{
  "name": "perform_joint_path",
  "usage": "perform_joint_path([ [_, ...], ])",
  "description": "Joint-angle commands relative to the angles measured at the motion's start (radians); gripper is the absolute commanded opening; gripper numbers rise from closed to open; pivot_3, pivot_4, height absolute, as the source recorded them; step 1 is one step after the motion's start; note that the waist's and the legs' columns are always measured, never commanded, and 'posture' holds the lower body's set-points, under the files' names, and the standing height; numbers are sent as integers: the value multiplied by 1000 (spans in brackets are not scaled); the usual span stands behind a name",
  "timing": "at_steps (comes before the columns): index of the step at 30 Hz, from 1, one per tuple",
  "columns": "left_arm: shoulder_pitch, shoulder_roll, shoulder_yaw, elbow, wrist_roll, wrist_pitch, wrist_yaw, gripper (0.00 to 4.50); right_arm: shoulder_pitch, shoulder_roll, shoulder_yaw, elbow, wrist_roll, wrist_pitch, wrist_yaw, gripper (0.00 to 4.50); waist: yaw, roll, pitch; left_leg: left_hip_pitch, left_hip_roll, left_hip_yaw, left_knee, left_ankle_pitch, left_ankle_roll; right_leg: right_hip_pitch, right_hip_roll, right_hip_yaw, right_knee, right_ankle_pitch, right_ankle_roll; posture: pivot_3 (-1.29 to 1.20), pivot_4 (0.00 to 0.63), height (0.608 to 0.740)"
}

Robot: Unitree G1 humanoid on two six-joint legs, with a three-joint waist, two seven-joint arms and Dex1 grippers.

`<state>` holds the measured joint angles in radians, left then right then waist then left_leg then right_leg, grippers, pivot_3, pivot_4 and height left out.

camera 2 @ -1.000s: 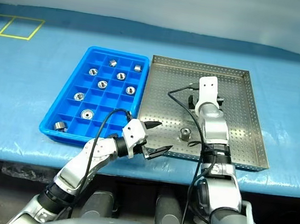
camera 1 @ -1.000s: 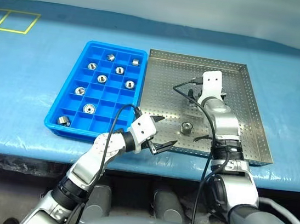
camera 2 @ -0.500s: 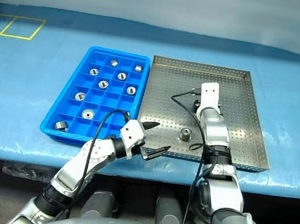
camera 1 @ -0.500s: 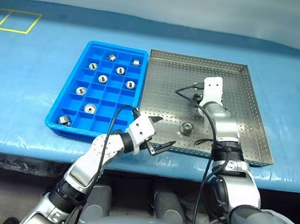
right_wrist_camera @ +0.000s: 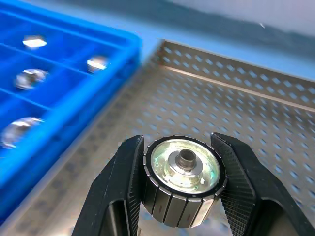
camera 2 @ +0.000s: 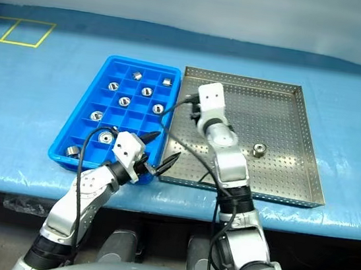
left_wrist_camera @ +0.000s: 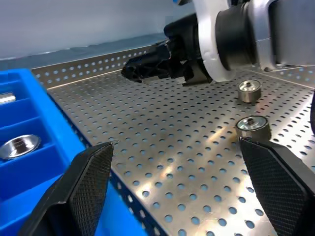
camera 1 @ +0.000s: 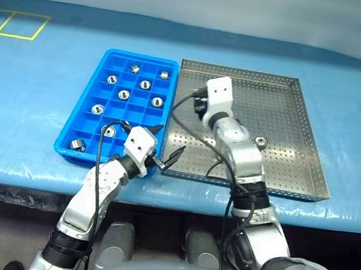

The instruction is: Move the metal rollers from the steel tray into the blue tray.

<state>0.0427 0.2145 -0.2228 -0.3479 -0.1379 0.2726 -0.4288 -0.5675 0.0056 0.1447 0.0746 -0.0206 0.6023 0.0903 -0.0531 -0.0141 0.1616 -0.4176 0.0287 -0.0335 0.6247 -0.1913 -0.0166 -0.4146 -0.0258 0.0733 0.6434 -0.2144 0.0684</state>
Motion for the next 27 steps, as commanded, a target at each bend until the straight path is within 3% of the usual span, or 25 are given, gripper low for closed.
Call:
perform_joint_path([
  [1,36,-1,19,-54,0,-25,26,4500,-42,42,82,-13,-18,-127,35,1810,8,0,0,0,0,0,0,0,0,0,0,-1,0,0,0,145,150,740],
  [12,130,-7,46,-115,-9,-30,65,4500,-87,186,113,235,25,-346,81,1810,67,-1,0,0,0,-1,-3,0,0,0,0,-2,-1,-2,-3,237,150,740],
  [22,154,-1,43,-132,-10,-19,65,4500,-60,187,117,352,49,-356,109,1810,77,-1,0,2,1,-1,-6,0,0,-1,0,-4,0,-4,-6,247,150,740],
  [27,154,1,41,-128,-25,-19,45,4500,-46,192,106,325,123,-352,206,1810,77,-1,0,2,1,-1,-6,0,0,-1,0,-4,0,-4,-6,236,150,740],
])
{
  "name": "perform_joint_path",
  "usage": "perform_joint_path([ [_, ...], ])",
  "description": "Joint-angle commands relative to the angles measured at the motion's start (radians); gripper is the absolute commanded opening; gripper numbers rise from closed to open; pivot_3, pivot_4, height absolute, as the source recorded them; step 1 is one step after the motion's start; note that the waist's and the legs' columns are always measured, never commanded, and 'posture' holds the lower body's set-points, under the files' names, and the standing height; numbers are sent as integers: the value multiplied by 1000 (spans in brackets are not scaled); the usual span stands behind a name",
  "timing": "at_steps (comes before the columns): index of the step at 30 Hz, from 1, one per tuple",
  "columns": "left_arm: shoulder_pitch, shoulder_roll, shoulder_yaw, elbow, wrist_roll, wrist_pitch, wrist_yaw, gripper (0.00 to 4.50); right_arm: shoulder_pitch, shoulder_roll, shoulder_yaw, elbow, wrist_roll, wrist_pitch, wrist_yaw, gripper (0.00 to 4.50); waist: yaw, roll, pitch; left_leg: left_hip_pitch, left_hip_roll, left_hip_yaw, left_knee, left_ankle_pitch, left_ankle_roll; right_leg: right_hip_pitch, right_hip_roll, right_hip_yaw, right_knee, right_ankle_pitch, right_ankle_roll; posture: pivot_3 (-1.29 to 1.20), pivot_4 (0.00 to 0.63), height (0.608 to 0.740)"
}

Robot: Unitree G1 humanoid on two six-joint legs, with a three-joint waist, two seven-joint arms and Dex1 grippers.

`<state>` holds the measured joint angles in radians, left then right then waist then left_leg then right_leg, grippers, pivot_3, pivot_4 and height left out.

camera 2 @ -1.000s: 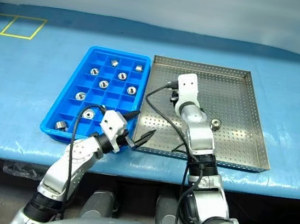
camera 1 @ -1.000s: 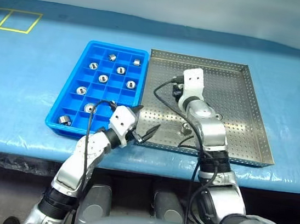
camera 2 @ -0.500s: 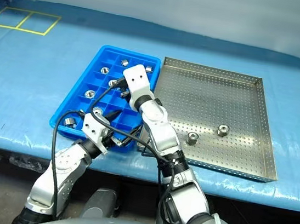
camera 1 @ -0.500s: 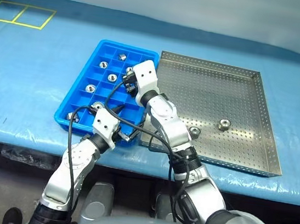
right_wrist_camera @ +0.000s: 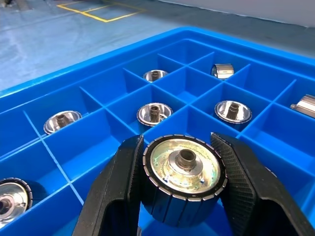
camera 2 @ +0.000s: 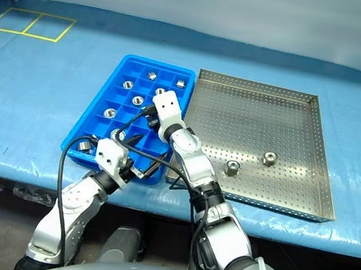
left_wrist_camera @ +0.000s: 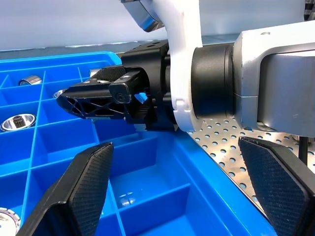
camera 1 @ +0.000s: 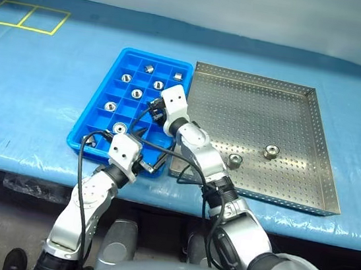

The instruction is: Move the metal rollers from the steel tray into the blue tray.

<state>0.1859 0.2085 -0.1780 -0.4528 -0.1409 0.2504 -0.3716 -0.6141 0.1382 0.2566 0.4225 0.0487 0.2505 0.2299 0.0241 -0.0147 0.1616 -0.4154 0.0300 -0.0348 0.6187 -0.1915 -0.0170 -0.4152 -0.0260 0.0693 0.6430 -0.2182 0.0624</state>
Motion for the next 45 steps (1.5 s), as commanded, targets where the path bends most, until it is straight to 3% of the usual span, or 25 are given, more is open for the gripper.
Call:
perform_joint_path([
  [1,11,9,-3,-23,-22,3,-14,4500,1,59,-5,-28,63,-1,83,1810,0,0,0,0,0,0,0,0,0,0,0,0,0,0,0,236,150,740],
  [10,32,28,39,-57,-12,8,28,4500,-45,75,-10,30,66,-22,73,1810,8,0,0,0,0,0,-2,0,0,-1,0,0,0,-1,-1,316,150,740],
  [27,118,26,56,-132,1,-7,104,4500,-88,67,-31,90,67,-54,71,1810,69,0,0,-1,1,0,-4,-1,-1,-3,0,-1,-1,-2,-3,438,150,740],
  [34,151,19,62,-157,7,-7,129,4500,-81,36,-74,77,77,-16,61,1810,108,0,0,-10,1,0,-4,0,-1,-13,0,-2,0,-2,-3,468,150,740],
  [42,135,26,50,-145,-7,-6,110,4500,-24,-9,-119,-24,71,44,27,4471,131,0,0,-13,0,-1,-4,0,-2,-14,0,-3,-1,-2,-3,408,150,740],
  [45,109,29,38,-125,-7,-5,92,4500,23,-39,-121,-153,49,72,-3,4490,129,0,0,-14,0,-1,-3,0,-2,-14,0,-3,-1,-2,-3,360,150,740],
])
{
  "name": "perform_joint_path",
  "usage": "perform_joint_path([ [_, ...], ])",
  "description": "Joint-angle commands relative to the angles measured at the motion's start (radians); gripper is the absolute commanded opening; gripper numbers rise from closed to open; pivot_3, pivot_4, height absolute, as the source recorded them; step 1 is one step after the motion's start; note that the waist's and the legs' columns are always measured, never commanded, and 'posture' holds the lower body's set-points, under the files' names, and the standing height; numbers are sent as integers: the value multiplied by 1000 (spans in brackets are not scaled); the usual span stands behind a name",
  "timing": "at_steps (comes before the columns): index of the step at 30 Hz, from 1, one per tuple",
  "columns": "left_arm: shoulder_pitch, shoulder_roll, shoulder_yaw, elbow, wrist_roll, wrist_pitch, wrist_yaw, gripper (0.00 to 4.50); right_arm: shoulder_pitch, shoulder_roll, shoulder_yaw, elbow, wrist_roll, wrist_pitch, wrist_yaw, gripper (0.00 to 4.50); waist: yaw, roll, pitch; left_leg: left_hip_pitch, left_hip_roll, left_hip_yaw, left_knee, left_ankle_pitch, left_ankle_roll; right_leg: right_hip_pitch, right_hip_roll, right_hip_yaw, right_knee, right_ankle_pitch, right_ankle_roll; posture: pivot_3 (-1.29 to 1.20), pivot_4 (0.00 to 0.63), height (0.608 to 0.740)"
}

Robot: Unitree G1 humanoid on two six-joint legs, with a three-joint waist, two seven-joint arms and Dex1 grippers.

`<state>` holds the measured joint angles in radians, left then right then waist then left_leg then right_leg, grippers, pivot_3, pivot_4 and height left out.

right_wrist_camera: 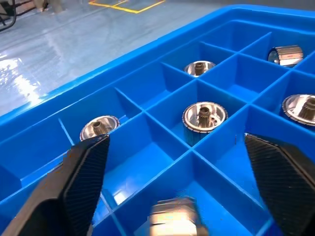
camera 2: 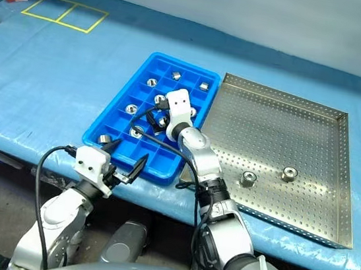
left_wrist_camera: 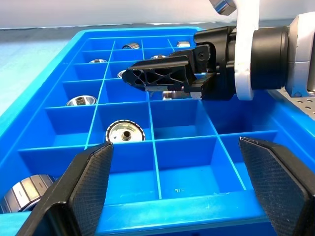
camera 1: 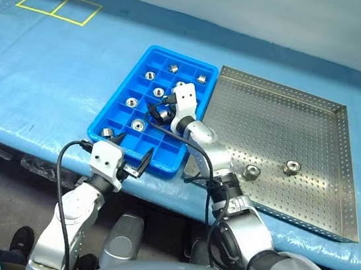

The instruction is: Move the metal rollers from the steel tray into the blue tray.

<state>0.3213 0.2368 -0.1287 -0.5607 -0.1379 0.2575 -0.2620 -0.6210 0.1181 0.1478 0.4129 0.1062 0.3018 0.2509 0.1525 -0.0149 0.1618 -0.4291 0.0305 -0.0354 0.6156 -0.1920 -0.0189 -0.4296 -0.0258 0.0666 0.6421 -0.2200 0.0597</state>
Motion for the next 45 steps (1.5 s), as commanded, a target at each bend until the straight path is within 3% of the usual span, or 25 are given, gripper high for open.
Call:
perform_joint_path([
  [1,-36,1,-14,-11,-10,-11,-24,4500,49,-32,-13,-204,-10,38,-28,4490,0,0,0,-1,0,0,0,0,0,0,0,0,0,0,0,346,150,740],
  [11,-149,12,-45,73,-27,4,-116,4500,247,-234,-182,-782,-39,485,-162,4490,-41,0,0,-1,0,0,2,0,-1,0,0,0,0,0,0,176,150,740],
  [20,-247,18,-86,145,-36,18,-186,4500,433,-271,-347,-980,-67,701,-263,4490,-125,1,0,-1,0,1,6,0,-1,2,-1,1,1,1,2,82,150,740],
  [29,-291,26,-113,175,-35,22,-230,4500,492,-243,-411,-949,-57,698,-289,4490,-174,1,-1,0,0,1,10,0,0,4,0,2,2,2,4,35,150,740],
  [44,-287,43,-138,163,-22,28,-240,4500,421,-216,-429,-648,-43,514,-309,4490,-176,2,-1,0,-1,1,12,0,0,5,0,3,2,4,6,66,150,740],
  [45,-286,42,-138,161,-21,29,-238,4500,419,-216,-432,-637,-39,504,-308,4110,-175,2,-1,0,-1,1,11,0,0,5,0,3,2,4,6,66,150,740],
])
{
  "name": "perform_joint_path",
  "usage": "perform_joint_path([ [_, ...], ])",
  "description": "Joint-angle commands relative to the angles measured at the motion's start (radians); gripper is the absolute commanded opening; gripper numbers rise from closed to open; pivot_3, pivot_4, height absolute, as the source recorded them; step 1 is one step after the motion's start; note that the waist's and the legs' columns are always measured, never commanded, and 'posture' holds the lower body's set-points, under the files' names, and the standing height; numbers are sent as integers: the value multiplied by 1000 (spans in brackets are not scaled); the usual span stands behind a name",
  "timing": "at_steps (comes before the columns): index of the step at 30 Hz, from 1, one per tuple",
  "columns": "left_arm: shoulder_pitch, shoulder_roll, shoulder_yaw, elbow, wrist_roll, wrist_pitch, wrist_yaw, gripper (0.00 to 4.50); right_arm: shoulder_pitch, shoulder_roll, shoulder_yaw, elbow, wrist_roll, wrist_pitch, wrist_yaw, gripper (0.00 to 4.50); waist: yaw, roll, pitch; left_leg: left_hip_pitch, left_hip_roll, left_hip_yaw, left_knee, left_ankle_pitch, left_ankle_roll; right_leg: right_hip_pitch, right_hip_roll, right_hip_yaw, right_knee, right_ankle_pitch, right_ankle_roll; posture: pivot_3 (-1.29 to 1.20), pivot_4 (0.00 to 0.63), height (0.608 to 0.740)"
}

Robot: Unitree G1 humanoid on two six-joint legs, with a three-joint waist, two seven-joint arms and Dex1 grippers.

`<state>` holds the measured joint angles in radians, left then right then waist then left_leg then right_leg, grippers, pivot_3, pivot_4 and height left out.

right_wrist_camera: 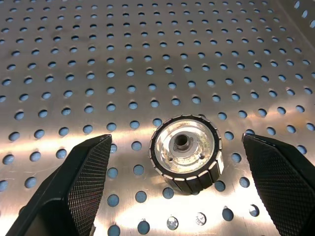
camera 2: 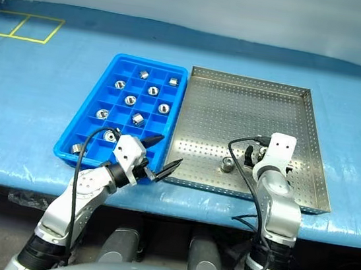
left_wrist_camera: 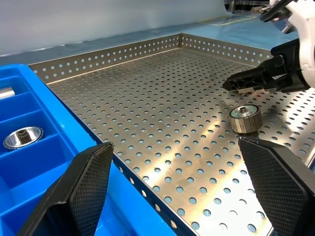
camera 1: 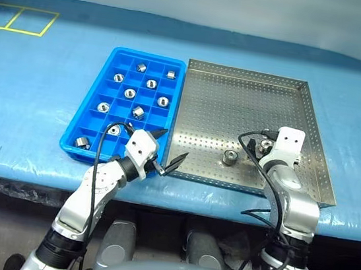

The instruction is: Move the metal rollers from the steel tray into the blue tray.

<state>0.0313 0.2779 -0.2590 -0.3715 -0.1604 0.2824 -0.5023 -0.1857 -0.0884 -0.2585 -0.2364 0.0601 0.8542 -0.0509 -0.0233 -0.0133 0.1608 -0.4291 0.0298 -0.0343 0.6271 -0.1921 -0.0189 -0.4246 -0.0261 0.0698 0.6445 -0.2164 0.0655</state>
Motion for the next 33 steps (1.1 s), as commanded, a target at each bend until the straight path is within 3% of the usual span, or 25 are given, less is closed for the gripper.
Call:
perform_joint_path([
  [1,6,1,-6,-30,3,5,5,4500,-18,-11,-25,18,10,-52,-5,3888,2,1,0,0,0,0,0,0,0,0,0,0,0,0,0,91,150,740],
  [7,25,-8,8,-44,1,4,36,4500,-22,-14,15,-40,17,-35,11,1947,4,1,-1,0,0,0,0,0,0,0,0,0,0,0,0,112,150,740],
  [8,29,-11,12,-47,1,3,44,4500,-25,-15,33,-54,16,-29,15,1864,5,2,-1,0,0,0,0,0,0,0,0,0,0,0,0,117,150,740],
  [16,80,-27,79,-86,-11,-2,108,4500,-105,5,245,-130,12,24,74,1864,12,2,-1,1,0,-1,0,0,0,0,1,0,1,0,0,185,150,740],
  [24,171,-26,129,-147,-9,-1,156,4500,-219,72,515,-64,16,24,178,1864,44,2,-1,0,0,-1,-1,0,0,0,0,0,0,0,0,281,150,740],
  [33,254,-37,143,-198,-3,-7,204,4500,-258,116,631,-17,19,33,252,1864,112,2,-1,-1,0,-2,-1,0,0,-1,0,-2,-1,0,0,375,150,740],
])
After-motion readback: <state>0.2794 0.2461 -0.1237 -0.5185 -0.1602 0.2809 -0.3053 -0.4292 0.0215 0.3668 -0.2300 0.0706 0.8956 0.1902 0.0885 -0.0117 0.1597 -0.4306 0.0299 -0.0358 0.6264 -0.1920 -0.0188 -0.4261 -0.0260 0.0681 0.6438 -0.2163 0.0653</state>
